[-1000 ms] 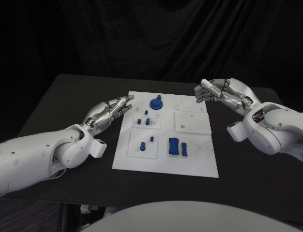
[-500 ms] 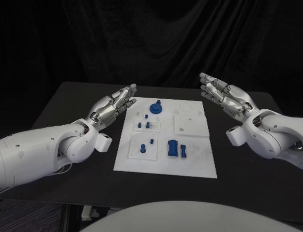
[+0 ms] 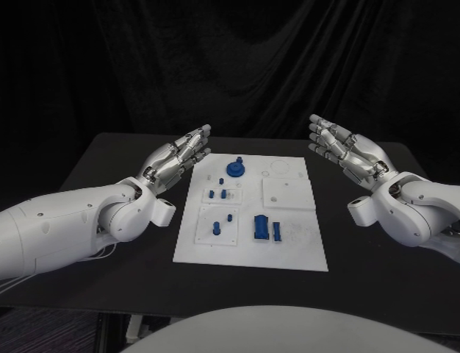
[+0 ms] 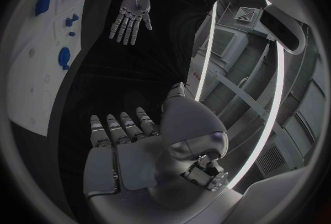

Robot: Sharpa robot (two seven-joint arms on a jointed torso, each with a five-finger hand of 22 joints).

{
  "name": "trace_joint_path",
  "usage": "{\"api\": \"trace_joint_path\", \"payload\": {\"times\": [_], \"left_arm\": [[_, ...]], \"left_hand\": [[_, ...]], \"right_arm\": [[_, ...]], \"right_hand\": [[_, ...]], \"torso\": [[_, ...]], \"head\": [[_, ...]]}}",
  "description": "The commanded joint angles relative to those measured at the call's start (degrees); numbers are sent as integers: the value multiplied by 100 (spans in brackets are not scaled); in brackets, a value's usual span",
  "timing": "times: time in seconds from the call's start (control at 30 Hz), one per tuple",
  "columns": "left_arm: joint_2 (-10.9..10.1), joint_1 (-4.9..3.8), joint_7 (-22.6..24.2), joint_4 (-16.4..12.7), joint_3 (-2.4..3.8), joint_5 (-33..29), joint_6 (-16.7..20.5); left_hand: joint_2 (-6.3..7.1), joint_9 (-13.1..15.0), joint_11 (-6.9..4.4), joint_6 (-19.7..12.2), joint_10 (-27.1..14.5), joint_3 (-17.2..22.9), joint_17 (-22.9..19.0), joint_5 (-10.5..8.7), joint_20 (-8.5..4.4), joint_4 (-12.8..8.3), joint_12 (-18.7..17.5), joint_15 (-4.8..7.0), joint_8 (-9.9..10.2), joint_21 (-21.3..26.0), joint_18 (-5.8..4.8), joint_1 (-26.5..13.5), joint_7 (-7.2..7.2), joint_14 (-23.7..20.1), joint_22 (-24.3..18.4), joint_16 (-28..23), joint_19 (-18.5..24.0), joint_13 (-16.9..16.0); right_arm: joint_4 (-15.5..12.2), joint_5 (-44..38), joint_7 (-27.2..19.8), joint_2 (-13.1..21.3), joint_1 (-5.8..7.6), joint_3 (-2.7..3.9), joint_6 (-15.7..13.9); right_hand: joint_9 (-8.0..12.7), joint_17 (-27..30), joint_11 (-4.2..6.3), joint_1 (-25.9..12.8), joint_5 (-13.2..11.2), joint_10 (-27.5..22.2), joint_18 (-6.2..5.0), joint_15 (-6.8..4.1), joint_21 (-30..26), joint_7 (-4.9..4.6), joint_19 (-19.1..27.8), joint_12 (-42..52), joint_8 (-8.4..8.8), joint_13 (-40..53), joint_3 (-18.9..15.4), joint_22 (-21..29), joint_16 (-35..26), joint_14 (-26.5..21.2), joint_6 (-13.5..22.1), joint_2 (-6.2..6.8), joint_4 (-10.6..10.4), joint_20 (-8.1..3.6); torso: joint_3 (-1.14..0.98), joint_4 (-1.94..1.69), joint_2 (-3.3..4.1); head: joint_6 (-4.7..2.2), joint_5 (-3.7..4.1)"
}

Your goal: Assemble the parts on the task board

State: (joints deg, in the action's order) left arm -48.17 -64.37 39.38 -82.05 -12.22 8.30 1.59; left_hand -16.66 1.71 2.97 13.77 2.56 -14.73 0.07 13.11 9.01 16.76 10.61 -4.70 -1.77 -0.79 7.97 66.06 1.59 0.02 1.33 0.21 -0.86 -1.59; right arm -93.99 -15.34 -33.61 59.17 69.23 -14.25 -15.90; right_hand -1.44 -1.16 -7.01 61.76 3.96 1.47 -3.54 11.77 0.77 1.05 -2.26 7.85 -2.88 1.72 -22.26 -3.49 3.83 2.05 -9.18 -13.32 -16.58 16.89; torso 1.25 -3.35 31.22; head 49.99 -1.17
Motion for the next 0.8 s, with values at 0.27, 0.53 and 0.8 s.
{"api": "trace_joint_path", "payload": {"times": [0.27,0.53,0.8], "left_arm": [[35,35,-80,-62,102,-70,356],[121,142,-323,-263,411,-280,1432],[250,300,-683,-562,870,-591,3029]], "left_hand": [[759,-171,-297,-618,-256,698,-7,-581,-392,-759,-476,470,177,79,-284,-2999,-159,-2,-133,-21,86,159],[993,-171,-297,-811,-256,910,-7,-772,-901,-986,-621,470,177,79,-369,-3935,-159,-2,-133,-21,86,159],[1196,-171,-297,-958,-256,1473,-7,-1311,-901,-1183,-1061,470,177,79,-797,-4742,-159,-2,-133,-21,86,159]], "right_arm": [[53,195,47,-183,-116,180,-354],[206,779,193,-734,-461,723,-1430],[367,1393,346,-1315,-824,1294,-2562]], "right_hand": [[144,116,701,-5003,-396,-147,354,-1177,-77,-105,226,-785,288,-172,1822,349,-383,-205,918,1332,1658,-1689],[144,116,701,-6176,-396,-147,354,-1177,-77,-105,226,-785,288,-172,2226,349,-383,-205,918,1332,1658,-1689],[144,116,701,-6176,-396,-147,354,-1177,-77,-105,226,-785,288,-172,2226,349,-383,-205,918,1332,1658,-1689]], "torso": [[-14,39,0],[-57,155,-1],[-109,292,-4]], "head": [[-178,13],[-717,54],[-1360,102]]}}
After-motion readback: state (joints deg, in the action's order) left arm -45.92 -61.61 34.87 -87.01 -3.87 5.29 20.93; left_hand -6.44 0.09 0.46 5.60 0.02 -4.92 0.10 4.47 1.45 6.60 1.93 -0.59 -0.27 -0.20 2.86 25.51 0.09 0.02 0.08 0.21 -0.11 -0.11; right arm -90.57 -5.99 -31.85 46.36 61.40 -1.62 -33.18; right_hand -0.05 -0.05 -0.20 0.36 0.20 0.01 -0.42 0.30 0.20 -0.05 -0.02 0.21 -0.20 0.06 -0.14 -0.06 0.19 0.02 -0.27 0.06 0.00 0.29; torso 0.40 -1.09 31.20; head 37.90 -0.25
